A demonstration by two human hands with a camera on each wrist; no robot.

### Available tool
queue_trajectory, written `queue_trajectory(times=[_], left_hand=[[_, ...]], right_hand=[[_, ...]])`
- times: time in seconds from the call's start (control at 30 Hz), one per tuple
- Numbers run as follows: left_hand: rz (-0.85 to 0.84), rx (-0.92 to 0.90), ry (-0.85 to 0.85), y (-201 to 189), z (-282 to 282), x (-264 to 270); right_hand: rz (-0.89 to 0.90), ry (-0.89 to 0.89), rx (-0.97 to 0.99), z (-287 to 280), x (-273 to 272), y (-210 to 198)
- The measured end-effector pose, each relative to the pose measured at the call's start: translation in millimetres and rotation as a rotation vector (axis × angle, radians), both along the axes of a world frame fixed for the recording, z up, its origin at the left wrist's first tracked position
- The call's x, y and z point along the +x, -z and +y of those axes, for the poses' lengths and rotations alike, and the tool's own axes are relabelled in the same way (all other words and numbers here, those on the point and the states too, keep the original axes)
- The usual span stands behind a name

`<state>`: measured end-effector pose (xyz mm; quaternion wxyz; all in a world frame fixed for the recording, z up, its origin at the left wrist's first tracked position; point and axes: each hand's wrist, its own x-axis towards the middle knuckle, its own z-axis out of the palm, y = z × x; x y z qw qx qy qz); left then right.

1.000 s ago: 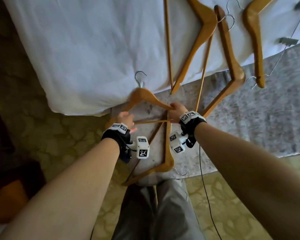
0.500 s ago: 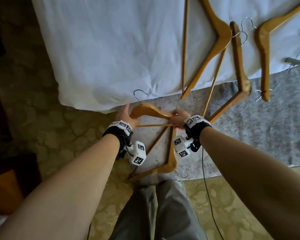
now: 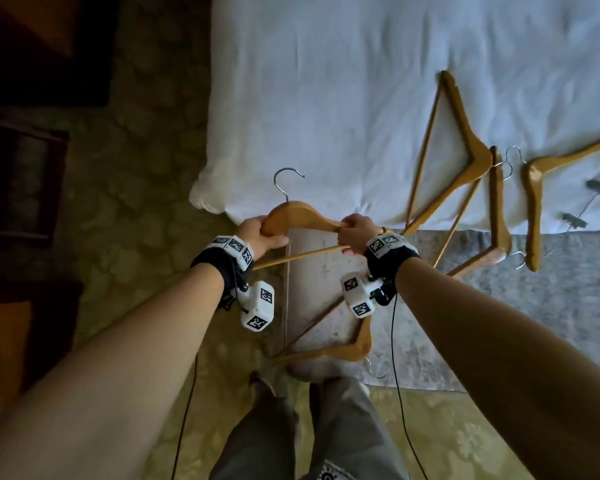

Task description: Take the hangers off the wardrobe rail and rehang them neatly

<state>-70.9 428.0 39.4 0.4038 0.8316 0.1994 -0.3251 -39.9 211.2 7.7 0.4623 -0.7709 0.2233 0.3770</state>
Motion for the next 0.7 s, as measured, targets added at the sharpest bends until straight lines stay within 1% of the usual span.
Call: queue_trajectory(times=[0.07, 0.13, 0.23, 0.3, 0.33, 0.37, 0.5, 0.63, 0.7], left_hand=[[-0.017, -0.004, -0.027, -30.6, 27.4, -4.3], [-0.057, 0.004, -0.063, -61.8, 55.2, -11.5], [-0.155, -0.014, -0.139, -112.7, 97.5, -29.6], [-0.224, -0.041, -0.2, -148.6, 127.4, -46.4], [-0.259, -0.046, -0.224, -166.8, 142.4, -56.6], [-0.296, -0.047, -0.248, -185.0, 157.5, -67.7], [-0.437, -0.014, -0.356, -251.4, 218.5, -117.7], [-0.582, 0.034, -0.392, -317.7, 273.8, -169.5], [-0.641, 0.072, -0.404, -350.6, 299.8, -197.4]], right_hand=[[-0.051, -0.026, 0.005, 27.7, -0.5, -28.3], [-0.132, -0.093, -0.018, 56.2, -1.7, -55.7], [-0.237, -0.16, -0.038, 105.3, -5.9, -103.9], [-0.308, -0.285, -0.06, 141.7, -14.7, -145.7], [-0.383, -0.358, -0.101, 158.8, -18.5, -162.0], [-0.454, -0.374, -0.101, 176.4, -25.6, -180.1], [-0.617, -0.37, 0.003, 251.5, -61.8, -254.0], [-0.744, -0.414, 0.038, 328.1, -101.5, -324.2], [-0.78, -0.434, 0.062, 364.2, -125.7, -356.3]])
